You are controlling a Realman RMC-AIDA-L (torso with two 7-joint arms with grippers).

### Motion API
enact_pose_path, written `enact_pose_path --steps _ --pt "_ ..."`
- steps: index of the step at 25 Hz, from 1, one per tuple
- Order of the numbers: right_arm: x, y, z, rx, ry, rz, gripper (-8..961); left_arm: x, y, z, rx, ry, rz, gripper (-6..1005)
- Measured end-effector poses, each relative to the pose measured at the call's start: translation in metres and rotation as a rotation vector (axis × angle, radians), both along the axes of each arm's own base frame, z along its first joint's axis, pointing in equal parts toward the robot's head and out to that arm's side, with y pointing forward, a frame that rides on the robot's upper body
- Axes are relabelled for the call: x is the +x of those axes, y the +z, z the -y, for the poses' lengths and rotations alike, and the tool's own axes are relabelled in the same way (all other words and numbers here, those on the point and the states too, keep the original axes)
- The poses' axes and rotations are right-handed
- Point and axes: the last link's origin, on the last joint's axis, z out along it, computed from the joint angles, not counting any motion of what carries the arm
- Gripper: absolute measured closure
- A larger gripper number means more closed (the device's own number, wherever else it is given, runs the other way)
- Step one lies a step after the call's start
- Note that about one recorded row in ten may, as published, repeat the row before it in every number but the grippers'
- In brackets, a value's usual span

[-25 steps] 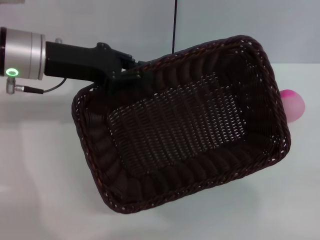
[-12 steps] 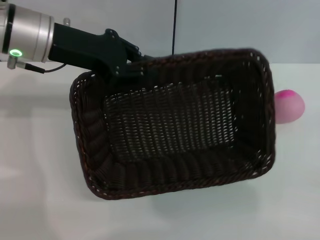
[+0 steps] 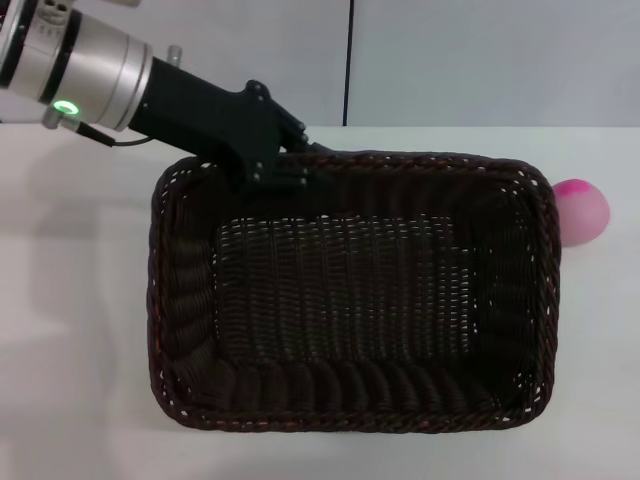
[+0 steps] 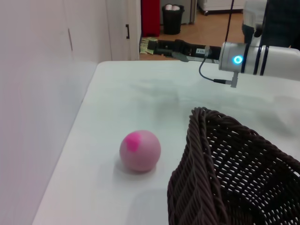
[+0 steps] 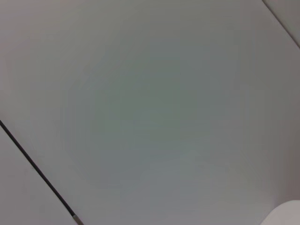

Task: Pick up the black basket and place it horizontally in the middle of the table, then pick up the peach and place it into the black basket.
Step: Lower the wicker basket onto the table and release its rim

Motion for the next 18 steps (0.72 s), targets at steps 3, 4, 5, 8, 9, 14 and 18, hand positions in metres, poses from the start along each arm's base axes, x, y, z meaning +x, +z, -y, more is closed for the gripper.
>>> enact_pose_path --steps 3,4,5,8,9,14,18 --pt "0.000 0.000 0.000 0.000 0.000 -0.001 467 0.003 -0.002 -0.003 0.014 -0.001 0.005 811" --pt "0.000 0.000 0.000 0.000 0.000 -0.001 467 0.004 -0.003 -0.003 0.019 0.001 0.006 811" --pt "0.000 0.000 0.000 0.000 0.000 -0.001 467 0.004 -0.003 -0.005 0.028 0.005 0.007 811" --pt "0.001 0.000 0.001 -0.002 -0.004 -0.003 467 0.005 -0.005 -0.007 0.050 0.012 0.014 812" --pt "0.001 -0.001 0.001 -0.002 -0.007 -0.003 467 0.005 -0.006 -0.008 0.055 0.014 0.017 813" --pt "0.003 -0.001 0.003 -0.006 -0.016 -0.005 467 0.004 -0.009 -0.014 0.119 0.033 0.029 814" --pt "0.004 -0.001 0.003 -0.006 -0.018 -0.006 467 0.005 -0.012 -0.016 0.132 0.038 0.039 776"
